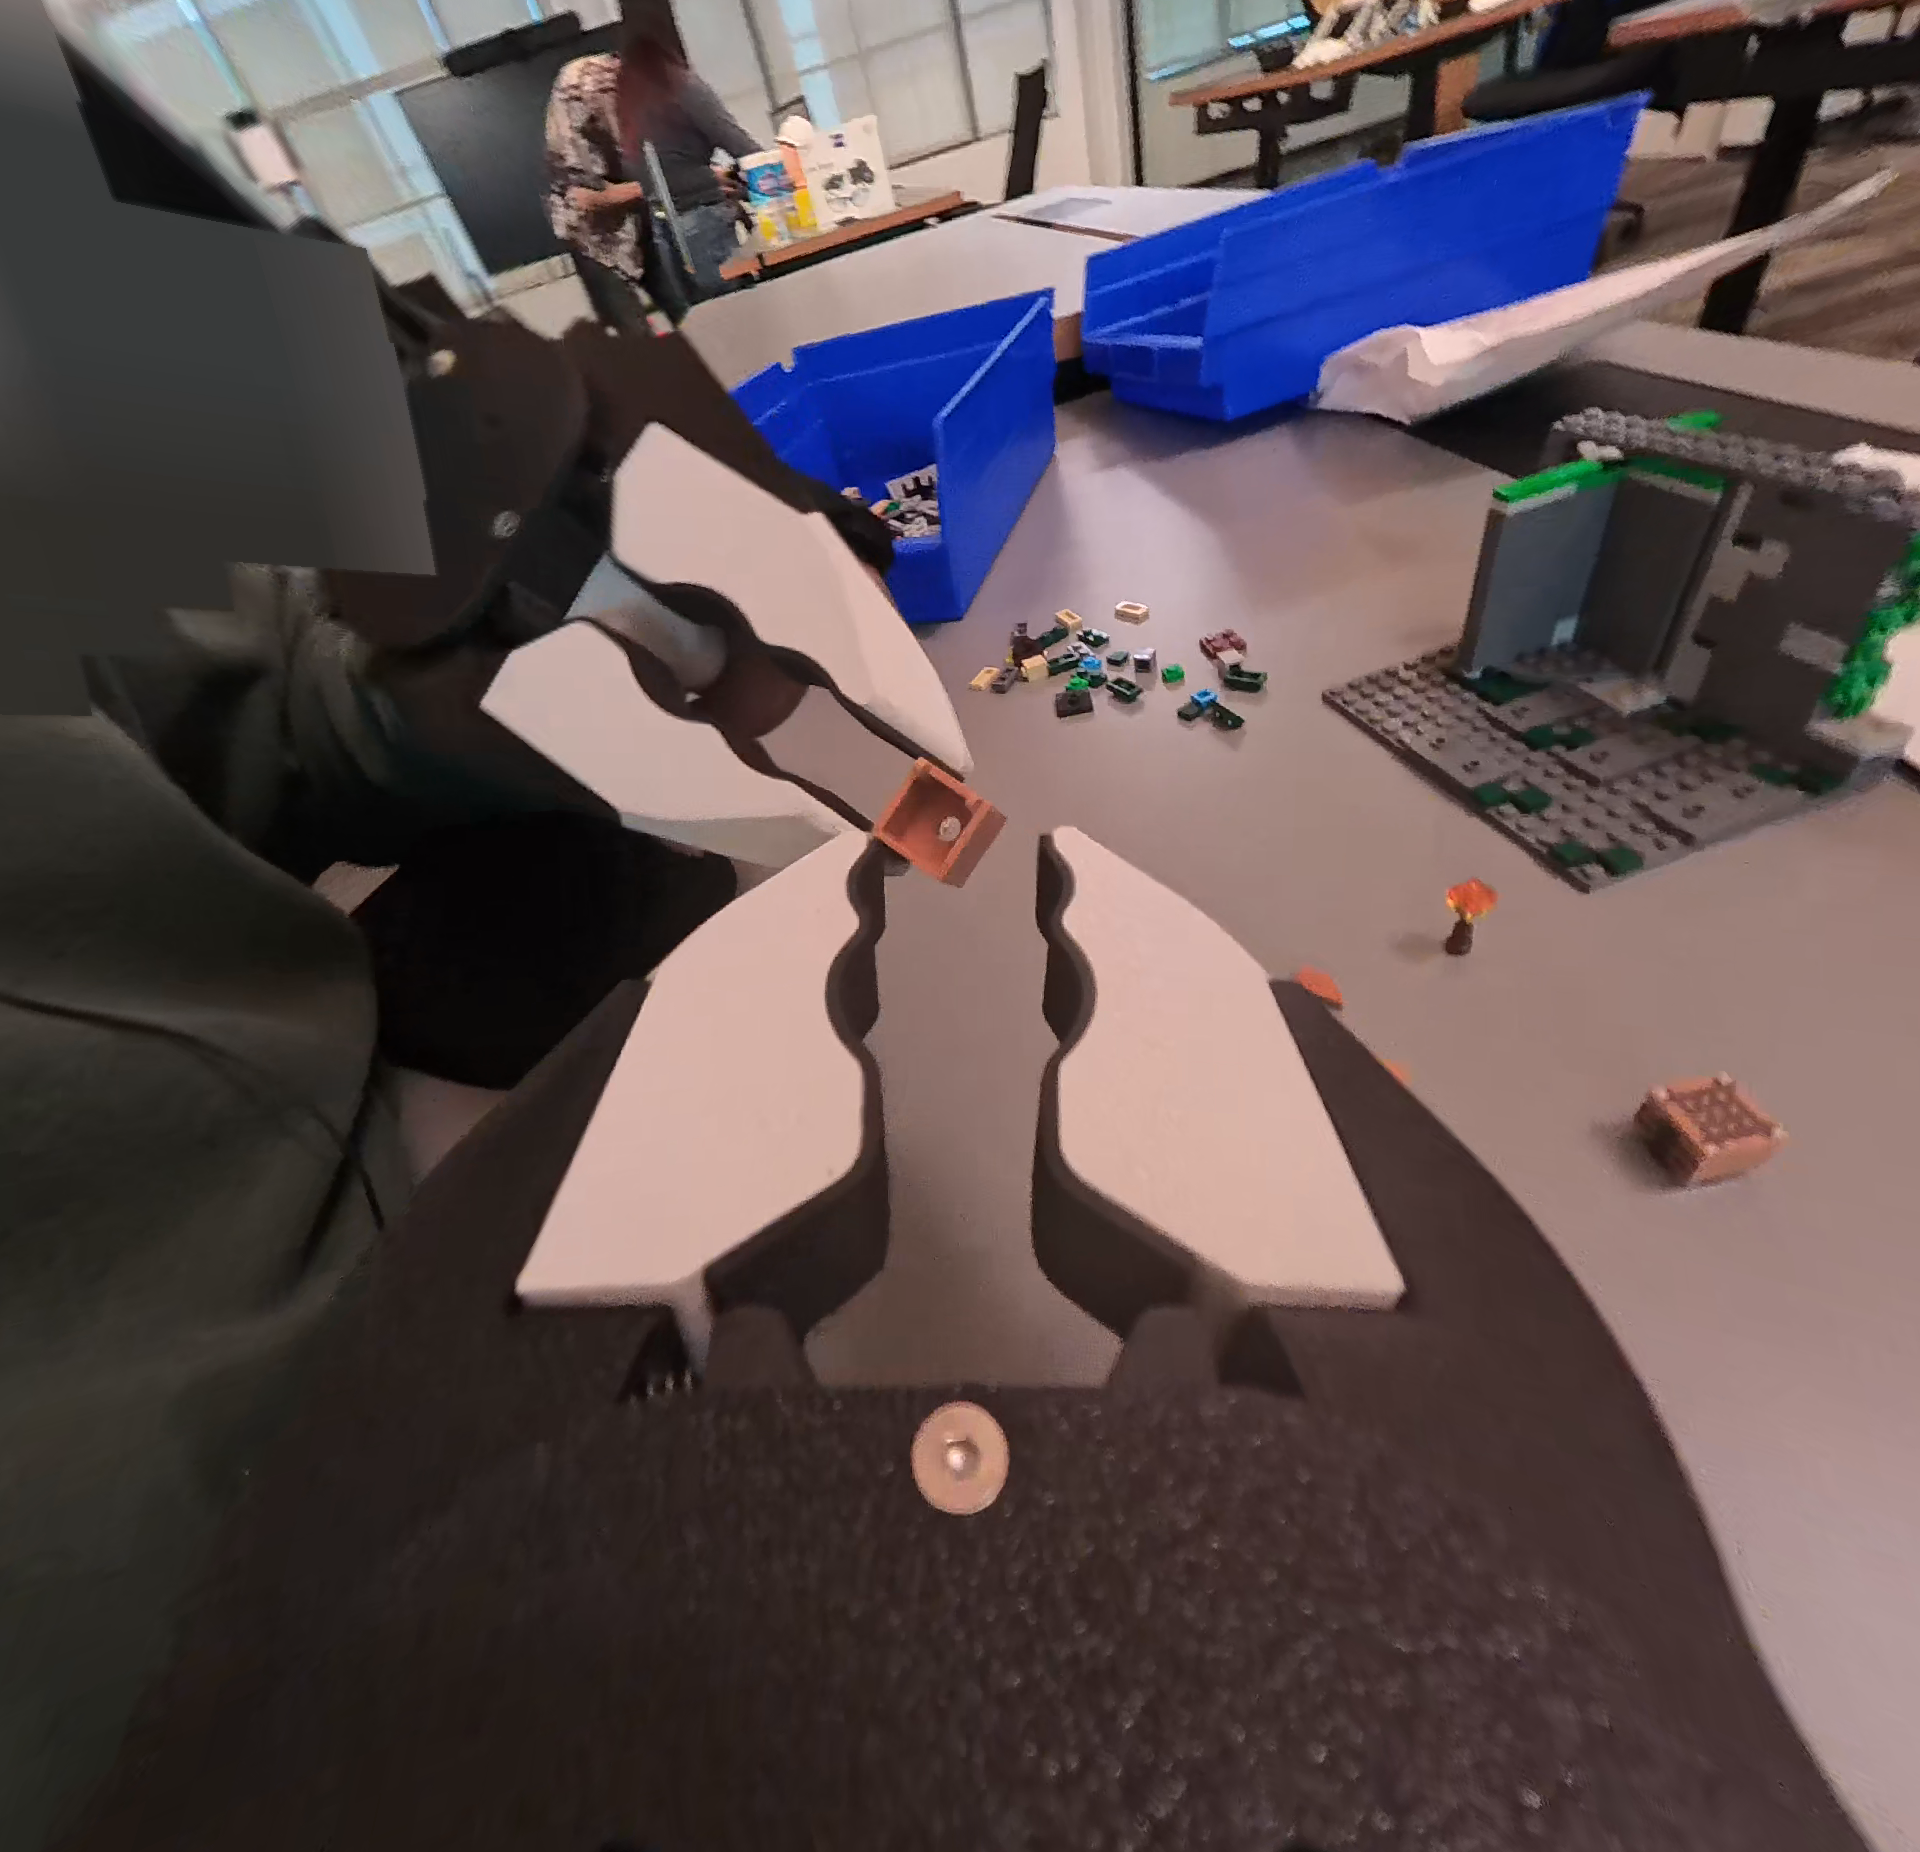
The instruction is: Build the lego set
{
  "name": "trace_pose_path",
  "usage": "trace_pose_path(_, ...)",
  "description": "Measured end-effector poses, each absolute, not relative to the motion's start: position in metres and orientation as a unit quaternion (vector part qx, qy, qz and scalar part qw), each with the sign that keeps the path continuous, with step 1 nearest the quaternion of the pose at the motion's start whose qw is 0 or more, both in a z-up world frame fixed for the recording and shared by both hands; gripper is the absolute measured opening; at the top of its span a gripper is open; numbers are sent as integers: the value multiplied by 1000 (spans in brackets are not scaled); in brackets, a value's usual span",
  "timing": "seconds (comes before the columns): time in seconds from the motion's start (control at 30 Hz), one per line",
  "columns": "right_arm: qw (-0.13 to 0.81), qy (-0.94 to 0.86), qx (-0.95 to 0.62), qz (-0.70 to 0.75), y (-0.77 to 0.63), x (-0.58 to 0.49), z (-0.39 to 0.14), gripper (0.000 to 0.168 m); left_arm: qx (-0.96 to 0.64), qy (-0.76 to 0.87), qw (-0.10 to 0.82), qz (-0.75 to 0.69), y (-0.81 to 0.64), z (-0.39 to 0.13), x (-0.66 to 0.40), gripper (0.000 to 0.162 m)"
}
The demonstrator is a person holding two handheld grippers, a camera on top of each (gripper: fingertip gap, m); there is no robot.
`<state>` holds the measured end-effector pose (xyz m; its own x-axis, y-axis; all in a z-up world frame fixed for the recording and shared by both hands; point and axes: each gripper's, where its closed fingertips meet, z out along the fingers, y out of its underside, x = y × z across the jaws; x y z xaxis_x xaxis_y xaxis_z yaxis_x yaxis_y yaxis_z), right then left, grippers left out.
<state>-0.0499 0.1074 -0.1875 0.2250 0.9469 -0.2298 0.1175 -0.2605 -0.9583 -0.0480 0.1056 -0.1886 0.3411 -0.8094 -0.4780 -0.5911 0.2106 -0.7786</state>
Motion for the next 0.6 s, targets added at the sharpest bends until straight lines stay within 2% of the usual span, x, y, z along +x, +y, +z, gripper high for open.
trace_pose_path(0.3,375,-333,-716,485,110,-57,-196,26,-601,573,557,-27,111,-197,-54,16)
trace_pose_path(0.4,358,-319,-735,480,110,-58,-203,18,-598,578,555,-8,114,-203,-54,16)
trace_pose_path(0.6,324,-349,-760,443,112,-50,-222,17,-632,570,519,-77,113,-222,-51,15)
